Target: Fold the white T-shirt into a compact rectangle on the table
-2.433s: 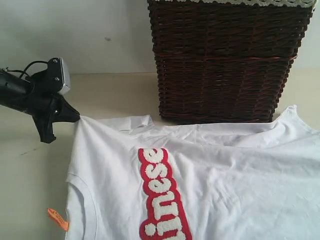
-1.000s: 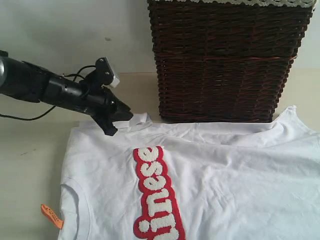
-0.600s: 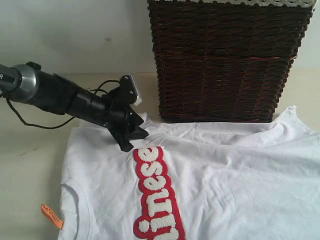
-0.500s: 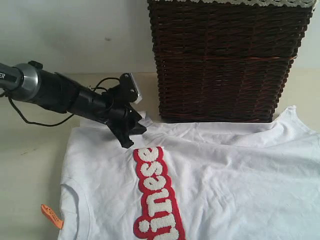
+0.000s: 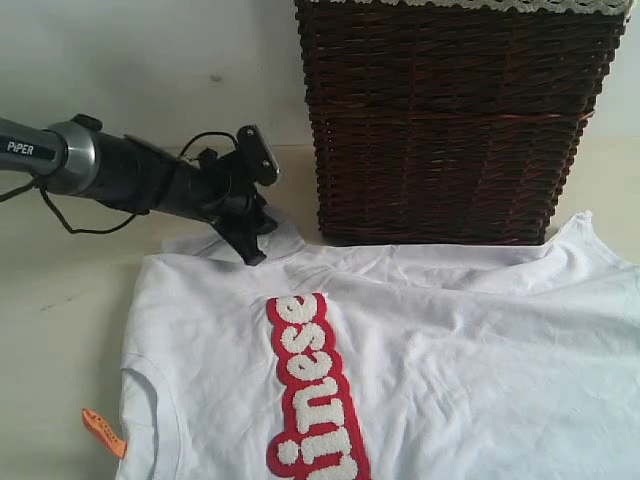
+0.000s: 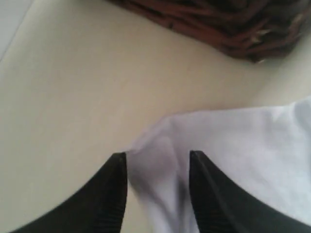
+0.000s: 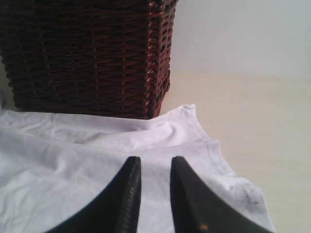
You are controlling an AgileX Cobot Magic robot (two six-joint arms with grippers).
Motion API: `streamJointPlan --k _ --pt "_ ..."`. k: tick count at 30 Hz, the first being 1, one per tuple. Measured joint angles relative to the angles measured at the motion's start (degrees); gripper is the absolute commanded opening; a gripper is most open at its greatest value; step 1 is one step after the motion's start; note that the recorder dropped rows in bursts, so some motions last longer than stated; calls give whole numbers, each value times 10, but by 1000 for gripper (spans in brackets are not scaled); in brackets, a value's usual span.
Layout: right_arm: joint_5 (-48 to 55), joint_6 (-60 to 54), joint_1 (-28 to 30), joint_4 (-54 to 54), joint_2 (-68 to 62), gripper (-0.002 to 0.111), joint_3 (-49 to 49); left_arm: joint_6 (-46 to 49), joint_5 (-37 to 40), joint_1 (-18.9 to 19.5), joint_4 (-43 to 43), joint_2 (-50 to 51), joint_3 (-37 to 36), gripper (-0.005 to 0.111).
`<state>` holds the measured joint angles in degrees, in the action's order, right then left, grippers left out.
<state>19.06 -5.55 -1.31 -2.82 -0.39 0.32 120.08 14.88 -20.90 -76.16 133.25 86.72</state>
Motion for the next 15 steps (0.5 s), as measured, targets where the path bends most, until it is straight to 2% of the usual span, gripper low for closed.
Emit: streamJointPlan --k 6,15 --pt "0 0 0 0 0 23 0 -1 -124 3 -1 2 3 41" --pt "1 0 0 0 0 23 0 -29 -33 83 -6 -59 -13 41"
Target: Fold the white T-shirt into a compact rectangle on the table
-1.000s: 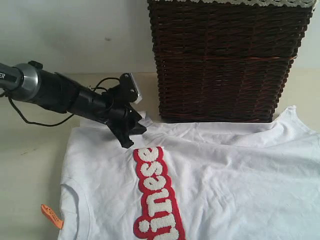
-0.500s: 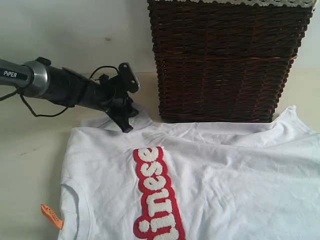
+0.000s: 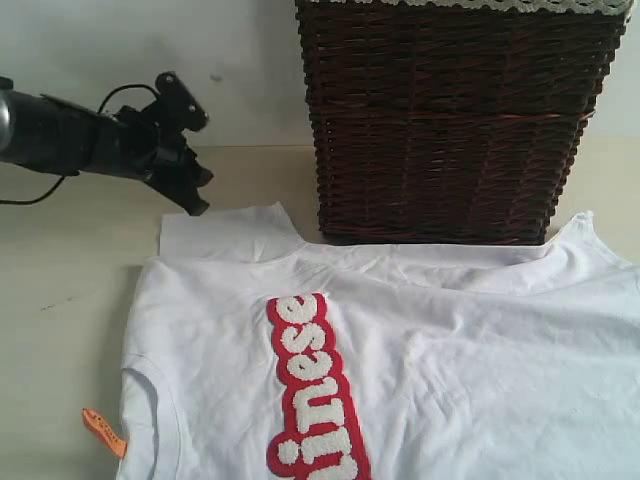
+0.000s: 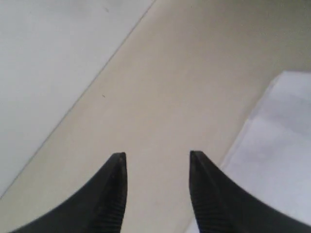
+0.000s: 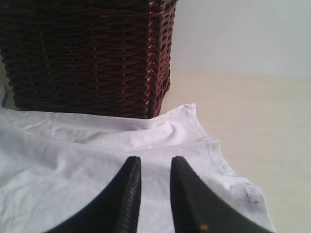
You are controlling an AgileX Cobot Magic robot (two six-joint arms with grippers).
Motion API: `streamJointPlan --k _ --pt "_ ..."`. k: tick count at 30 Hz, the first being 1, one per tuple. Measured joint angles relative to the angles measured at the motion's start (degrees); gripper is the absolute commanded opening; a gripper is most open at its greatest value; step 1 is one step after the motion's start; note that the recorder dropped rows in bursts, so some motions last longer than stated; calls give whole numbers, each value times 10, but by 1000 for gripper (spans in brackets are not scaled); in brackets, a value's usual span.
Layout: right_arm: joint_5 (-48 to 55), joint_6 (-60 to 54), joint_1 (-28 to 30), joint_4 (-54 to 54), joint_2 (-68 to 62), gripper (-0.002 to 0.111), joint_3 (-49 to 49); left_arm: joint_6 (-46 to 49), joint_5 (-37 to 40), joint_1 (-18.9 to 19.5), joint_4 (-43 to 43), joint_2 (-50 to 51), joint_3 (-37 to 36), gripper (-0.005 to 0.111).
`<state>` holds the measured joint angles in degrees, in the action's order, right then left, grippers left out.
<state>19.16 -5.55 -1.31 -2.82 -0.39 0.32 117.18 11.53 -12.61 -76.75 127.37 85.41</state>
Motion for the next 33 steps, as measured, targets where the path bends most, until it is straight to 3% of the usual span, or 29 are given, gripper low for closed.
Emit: streamJointPlan --k 3,6,7,9,11,14,15,24,30,33 --pt "0 0 0 0 0 23 0 -11 88 30 23 -14 -50 41" --pt "0 0 0 0 0 23 0 -50 224 60 66 -31 -90 41" --pt "0 0 0 0 0 23 0 -67 328 78 87 -42 -115 40" --pt "0 0 0 0 0 23 0 -74 376 83 98 -50 -136 35" --pt "0 0 0 0 0 23 0 -74 371 80 104 -49 -145 26" --pt "0 0 0 0 0 23 0 -49 330 63 107 -32 -147 2" --pt "0 0 0 0 0 23 0 -24 308 50 107 -24 -147 0" --pt "1 0 0 0 0 23 0 28 232 -12 73 -17 -146 0" --pt "1 0 0 0 0 23 0 -15 127 3 71 -32 -146 0" --pt "1 0 0 0 0 23 0 -18 116 16 57 -43 -147 0"
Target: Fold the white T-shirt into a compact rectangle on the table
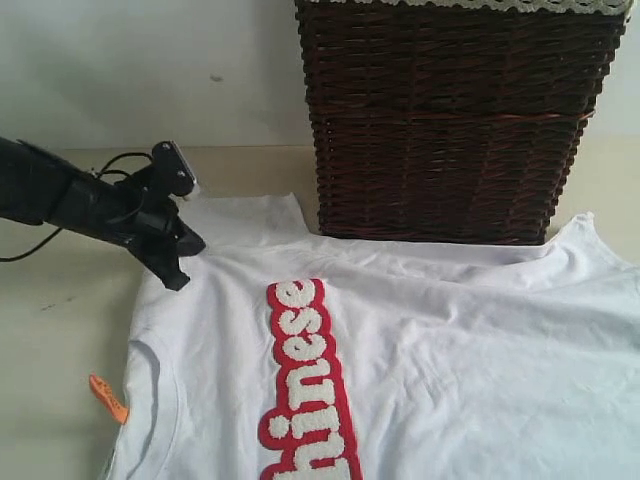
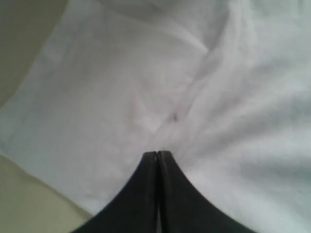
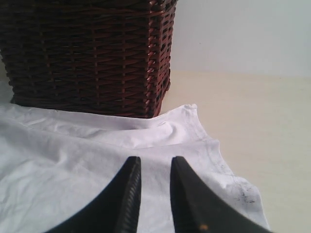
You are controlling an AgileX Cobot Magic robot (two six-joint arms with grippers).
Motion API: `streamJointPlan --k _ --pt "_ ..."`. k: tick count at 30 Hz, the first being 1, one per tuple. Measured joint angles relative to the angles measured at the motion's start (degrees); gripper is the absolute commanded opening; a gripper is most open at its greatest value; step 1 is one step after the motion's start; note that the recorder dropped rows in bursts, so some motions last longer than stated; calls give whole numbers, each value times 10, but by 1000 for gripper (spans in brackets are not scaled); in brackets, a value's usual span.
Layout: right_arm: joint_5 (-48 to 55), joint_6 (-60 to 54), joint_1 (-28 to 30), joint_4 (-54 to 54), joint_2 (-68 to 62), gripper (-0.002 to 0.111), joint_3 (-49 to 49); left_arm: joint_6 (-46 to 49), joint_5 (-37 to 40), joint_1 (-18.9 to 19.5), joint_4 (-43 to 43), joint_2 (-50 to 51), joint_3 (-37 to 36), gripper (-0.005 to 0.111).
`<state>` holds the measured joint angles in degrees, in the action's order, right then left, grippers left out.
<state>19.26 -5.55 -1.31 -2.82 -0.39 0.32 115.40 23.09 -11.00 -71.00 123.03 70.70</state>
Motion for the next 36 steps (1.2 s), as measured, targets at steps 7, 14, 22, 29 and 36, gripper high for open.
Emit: streamJointPlan --k 7,14,22,29,36 --pt "0 0 0 0 0 23 0 -9 9 2 -6 -22 0 0" --pt "0 0 0 0 0 23 0 -115 266 66 50 -91 -1 0" --pt "0 0 0 0 0 23 0 -87 409 86 133 -91 -64 0" --pt "0 0 0 0 0 23 0 14 353 86 192 -72 -135 0" --pt "0 0 0 0 0 23 0 38 275 86 211 -68 -148 0"
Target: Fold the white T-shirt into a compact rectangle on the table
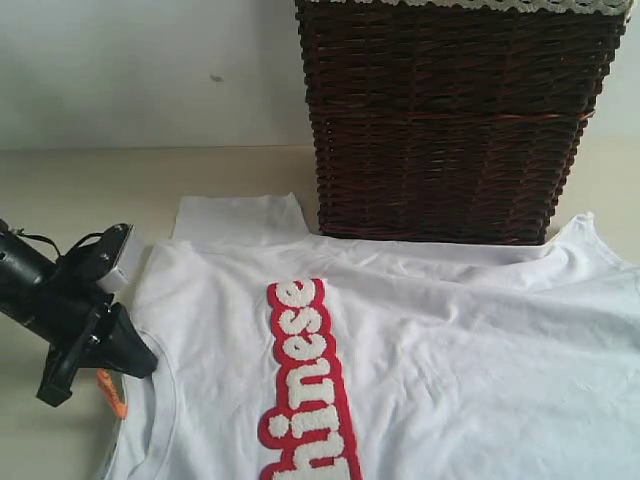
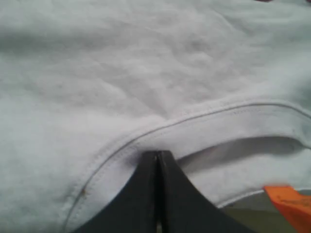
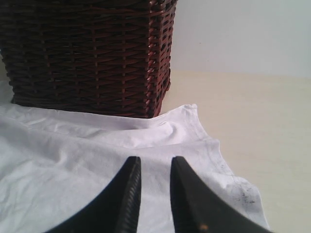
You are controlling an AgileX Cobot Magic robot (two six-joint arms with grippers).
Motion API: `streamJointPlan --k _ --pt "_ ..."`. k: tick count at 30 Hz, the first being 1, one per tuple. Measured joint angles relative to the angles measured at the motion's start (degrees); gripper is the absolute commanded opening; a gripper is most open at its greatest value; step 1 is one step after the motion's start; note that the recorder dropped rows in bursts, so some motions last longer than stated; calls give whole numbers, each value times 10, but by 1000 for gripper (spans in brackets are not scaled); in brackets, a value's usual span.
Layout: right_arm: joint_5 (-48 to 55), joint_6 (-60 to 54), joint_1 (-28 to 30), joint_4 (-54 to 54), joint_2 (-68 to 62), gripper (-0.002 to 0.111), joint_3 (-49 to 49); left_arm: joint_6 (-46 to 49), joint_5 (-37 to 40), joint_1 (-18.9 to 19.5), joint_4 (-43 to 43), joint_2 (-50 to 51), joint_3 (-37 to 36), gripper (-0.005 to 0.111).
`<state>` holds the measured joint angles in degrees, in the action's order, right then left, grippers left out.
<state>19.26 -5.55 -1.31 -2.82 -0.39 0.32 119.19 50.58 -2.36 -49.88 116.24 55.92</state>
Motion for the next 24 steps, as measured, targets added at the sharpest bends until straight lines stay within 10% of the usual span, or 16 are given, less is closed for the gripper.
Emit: streamJointPlan --k 14,24 --pt "0 0 0 0 0 23 0 8 107 65 170 -2 1 0" --pt "0 0 0 0 0 23 0 9 102 90 126 -1 -1 1"
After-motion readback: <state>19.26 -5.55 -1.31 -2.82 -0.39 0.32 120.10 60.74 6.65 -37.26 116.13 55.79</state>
